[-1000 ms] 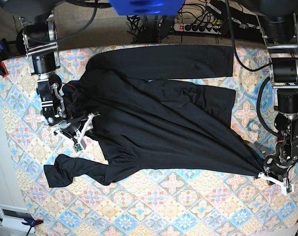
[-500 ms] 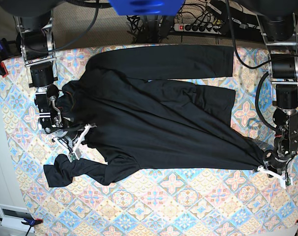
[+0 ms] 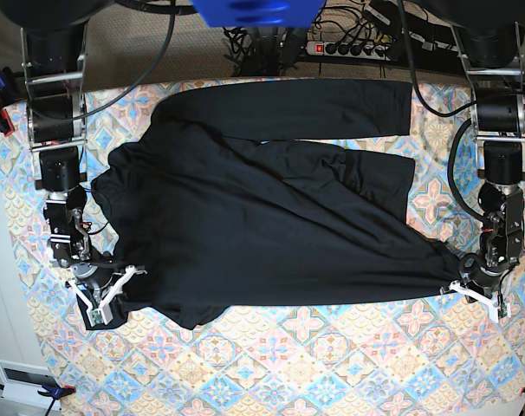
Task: Layout the t-shirt on the table in an organized manner, then fold the t-shirt properly
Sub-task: 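Release the shoulder with the right gripper and grasp the hem corner, then pull the hem corners apart with both grippers, stretching the shirt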
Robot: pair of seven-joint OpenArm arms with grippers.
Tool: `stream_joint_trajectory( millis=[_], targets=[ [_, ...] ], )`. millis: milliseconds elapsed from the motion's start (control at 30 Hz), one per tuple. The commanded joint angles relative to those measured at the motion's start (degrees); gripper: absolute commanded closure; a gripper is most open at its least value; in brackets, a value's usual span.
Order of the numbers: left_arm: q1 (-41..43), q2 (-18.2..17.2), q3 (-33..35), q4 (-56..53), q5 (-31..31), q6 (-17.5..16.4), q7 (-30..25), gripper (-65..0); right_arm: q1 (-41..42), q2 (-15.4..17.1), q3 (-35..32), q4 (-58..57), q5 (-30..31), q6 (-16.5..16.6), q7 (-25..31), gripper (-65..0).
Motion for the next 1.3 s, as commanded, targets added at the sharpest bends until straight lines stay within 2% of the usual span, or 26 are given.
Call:
stream_joint_trajectory(
  millis=[0, 133, 233, 333, 433, 533, 667, 733, 800, 900, 1100, 1267],
  targets=[
    [-1.37, -1.16, -0.42, 0.92, -0.18, 0.15, -1.26, -0.1, 3.17, 1.04, 0.36, -0.48, 0.31, -0.30, 2.05, 0.0],
    [-0.22, -1.16, -0.42, 1.09, -0.27, 0.15, -1.26, -0.1, 6.86, 0.95, 0.27, -4.35, 0.31, -1.18, 5.04, 0.0],
    [0.22, -1.25, -0.42, 1.09, -0.27, 0.15, -1.26, -0.2, 8.00, 0.95, 0.27, -4.96, 0.31, -5.93, 8.29, 0.0],
    [1.45, -1.43, -0.42, 1.27, -0.36, 0.15, -1.00, -0.2, 8.00, 1.04, 0.27, -4.88, 0.31, -8.74, 11.19, 0.0],
    [1.71, -1.43, -0.42, 1.27, -0.36, 0.15, -0.73, -0.5, 8.00, 1.04, 0.27, -4.88, 0.31, -11.38, 11.89, 0.0],
    [4.17, -1.51, -0.42, 2.68, -0.36, 0.15, -0.73, -5.2, 7.65, 1.04, -0.08, -4.79, 0.31, -11.90, 11.72, -1.4],
    [7.78, -2.22, -0.42, 8.04, -0.36, 0.15, -0.38, -12.6, 7.47, 1.04, -0.17, -4.70, 0.23, -11.99, 8.47, -10.7],
    [8.74, -2.83, -0.42, 9.71, -0.36, 0.15, 1.20, -16.1, 6.68, 1.13, -0.17, -4.70, 0.23, -11.99, 5.48, -17.0],
    [8.83, -2.83, -0.51, 10.32, -0.45, 0.15, 2.43, -18.7, 4.84, 1.13, -0.17, -3.03, 0.23, -11.99, 3.89, -20.8],
    [9.53, -3.01, -0.95, 11.91, -2.38, -0.20, 5.33, -21.4, 2.02, 1.39, -0.08, 3.65, 0.23, -11.99, 1.52, -21.2],
    [25.27, -3.89, -14.49, 26.85, -11.96, -0.29, 15.27, -22.0, -8.61, 4.82, 0.89, 20.09, 0.23, -12.08, -4.90, -21.2],
    [37.23, -2.48, -16.77, 38.46, -13.11, -0.29, 16.67, -22.0, -17.41, 5.00, 8.45, 29.94, 0.31, -12.26, -7.53, -21.2]
  ],
)
